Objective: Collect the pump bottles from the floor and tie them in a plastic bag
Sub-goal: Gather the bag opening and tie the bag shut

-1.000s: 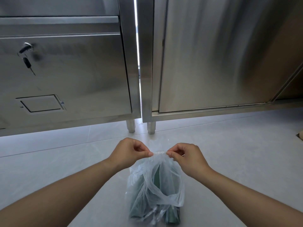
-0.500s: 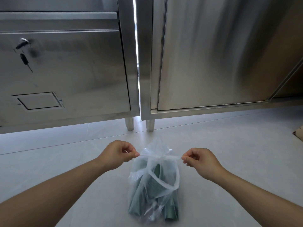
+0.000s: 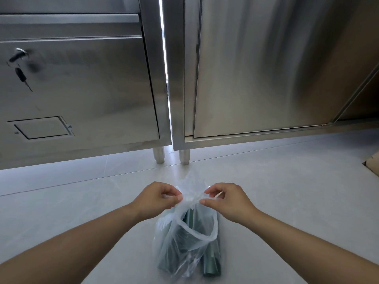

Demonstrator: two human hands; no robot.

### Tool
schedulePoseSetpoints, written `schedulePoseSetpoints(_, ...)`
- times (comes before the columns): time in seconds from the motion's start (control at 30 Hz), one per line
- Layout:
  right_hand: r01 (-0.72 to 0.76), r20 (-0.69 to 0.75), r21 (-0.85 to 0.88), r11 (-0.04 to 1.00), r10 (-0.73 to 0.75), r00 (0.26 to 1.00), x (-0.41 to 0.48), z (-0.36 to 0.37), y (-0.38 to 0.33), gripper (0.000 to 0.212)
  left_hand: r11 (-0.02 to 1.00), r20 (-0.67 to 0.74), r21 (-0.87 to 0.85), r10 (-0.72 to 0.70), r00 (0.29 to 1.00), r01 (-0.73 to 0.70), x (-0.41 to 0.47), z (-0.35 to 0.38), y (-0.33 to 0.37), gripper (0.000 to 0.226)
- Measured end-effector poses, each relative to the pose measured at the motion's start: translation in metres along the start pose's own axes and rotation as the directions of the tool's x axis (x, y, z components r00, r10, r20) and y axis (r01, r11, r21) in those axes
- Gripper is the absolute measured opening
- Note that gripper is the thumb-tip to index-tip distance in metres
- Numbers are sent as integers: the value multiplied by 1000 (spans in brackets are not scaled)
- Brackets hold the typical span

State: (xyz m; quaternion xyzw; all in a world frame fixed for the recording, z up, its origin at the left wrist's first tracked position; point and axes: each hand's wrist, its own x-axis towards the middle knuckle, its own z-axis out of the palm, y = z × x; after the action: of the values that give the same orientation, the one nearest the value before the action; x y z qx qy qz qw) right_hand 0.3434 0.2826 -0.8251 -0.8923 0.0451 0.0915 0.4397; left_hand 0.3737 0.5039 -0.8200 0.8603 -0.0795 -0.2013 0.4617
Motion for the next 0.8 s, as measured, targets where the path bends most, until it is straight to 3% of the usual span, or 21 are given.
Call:
schedulePoseSetpoints(0.17,17,30,-66,998,-15,999,1,2,2,11,997,-15,77,4,1000,-3,-3,0,-3,5)
schedulePoseSetpoints(0.37,30,61,-92,995,-25,998,-6,5,3,19,999,-36,42,-18,999,20,-3,1,-1,6)
schedulePoseSetpoints(0.5,35,27,-84,996,-33,999,-4,2,4,2,997,-12,69,-13,1000,14,-3,-1,1,12)
schedulePoseSetpoints(0.67,61,31,-164,985,-56,998,-2,-15,1,4,998,-6,58,-23,1000,23,0,-12,1,12)
schedulePoseSetpoints(0.8,36,36,-254,967,-28,999,-5,-28,8,10,990,-21,141,-20,1000,23,-3,-22,-7,17)
